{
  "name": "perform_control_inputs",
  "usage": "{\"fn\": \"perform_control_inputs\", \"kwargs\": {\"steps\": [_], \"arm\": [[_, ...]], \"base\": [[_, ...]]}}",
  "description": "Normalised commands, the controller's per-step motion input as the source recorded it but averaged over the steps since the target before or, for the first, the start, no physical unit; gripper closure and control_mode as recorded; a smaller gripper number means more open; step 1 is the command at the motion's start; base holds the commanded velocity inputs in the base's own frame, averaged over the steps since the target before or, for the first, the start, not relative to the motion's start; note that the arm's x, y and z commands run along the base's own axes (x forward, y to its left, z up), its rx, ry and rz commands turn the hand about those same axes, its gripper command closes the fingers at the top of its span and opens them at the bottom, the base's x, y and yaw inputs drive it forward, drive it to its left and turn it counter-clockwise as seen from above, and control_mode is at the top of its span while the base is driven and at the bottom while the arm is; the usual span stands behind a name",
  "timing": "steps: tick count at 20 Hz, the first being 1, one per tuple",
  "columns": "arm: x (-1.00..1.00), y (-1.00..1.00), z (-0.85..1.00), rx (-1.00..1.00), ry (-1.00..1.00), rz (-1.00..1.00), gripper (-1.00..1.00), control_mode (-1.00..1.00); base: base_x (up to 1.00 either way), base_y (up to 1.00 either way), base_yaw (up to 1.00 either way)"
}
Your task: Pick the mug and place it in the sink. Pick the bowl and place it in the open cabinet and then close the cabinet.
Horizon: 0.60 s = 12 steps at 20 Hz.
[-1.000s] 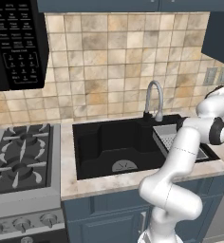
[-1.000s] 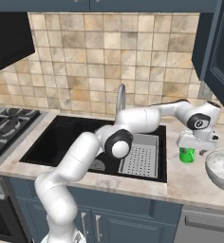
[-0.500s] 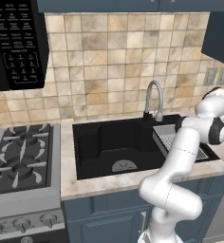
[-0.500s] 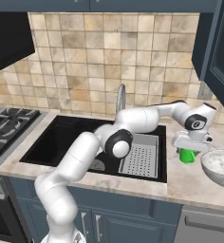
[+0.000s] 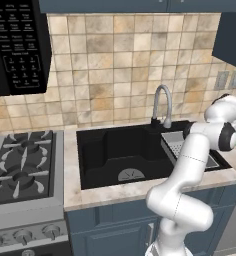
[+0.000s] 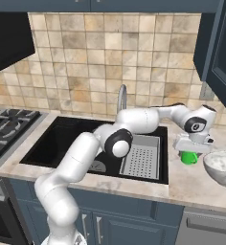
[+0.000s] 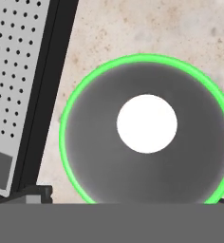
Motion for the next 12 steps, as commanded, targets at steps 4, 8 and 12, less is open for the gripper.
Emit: {"fn": "perform_control_inputs", "kwargs": {"steps": [4, 8, 12], "arm": [[0.00, -0.08, -0.34, 0.04, 0.00, 0.08, -1.00, -1.00], [0.00, 0.00, -0.22, 0.04, 0.00, 0.06, 1.00, -1.00], [-0.03, 0.00, -0.16, 0.06, 0.00, 0.04, 1.00, -1.00]], "base": [[0.00, 0.00, 0.00], [0.00, 0.00, 0.00], [0.00, 0.00, 0.00]]}}
